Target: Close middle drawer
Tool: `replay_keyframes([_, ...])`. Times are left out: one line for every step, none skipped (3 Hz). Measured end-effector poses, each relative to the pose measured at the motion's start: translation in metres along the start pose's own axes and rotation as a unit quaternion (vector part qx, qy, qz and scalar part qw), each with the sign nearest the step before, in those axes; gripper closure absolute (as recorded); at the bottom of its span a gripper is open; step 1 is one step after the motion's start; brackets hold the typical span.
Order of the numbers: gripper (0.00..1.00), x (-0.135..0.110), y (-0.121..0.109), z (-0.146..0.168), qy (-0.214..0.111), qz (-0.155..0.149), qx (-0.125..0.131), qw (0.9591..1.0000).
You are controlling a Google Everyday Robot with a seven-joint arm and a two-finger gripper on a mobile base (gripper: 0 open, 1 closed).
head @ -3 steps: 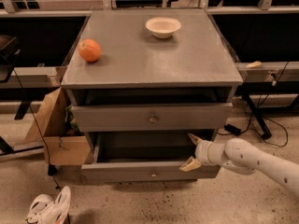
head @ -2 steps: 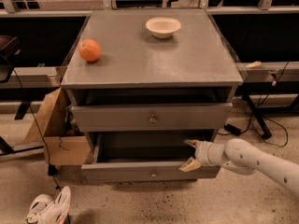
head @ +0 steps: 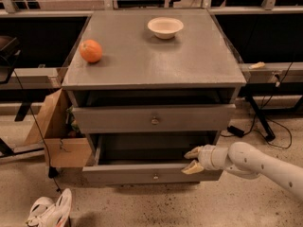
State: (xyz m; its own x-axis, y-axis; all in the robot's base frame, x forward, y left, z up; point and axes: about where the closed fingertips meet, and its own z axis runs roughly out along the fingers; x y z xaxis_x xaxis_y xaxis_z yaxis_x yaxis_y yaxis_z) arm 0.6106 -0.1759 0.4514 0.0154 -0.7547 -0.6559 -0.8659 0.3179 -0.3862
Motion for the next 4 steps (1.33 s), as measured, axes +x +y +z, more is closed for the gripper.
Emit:
replay_keyframes([1.00, 0.000, 0.002, -0.001, 0.000, 0.000, -0.002, 1.0000])
replay_keyframes([0.81, 0.001, 0.006, -0.003, 0.000, 0.001, -0.003, 1.0000])
replay_keyframes([0.59, 0.002, 0.009, -0.005, 0.000, 0.003, -0.004, 1.0000])
replay_keyframes([0.35, 0.000, 0.011, -0.013, -0.006, 0.009, -0.008, 0.9999])
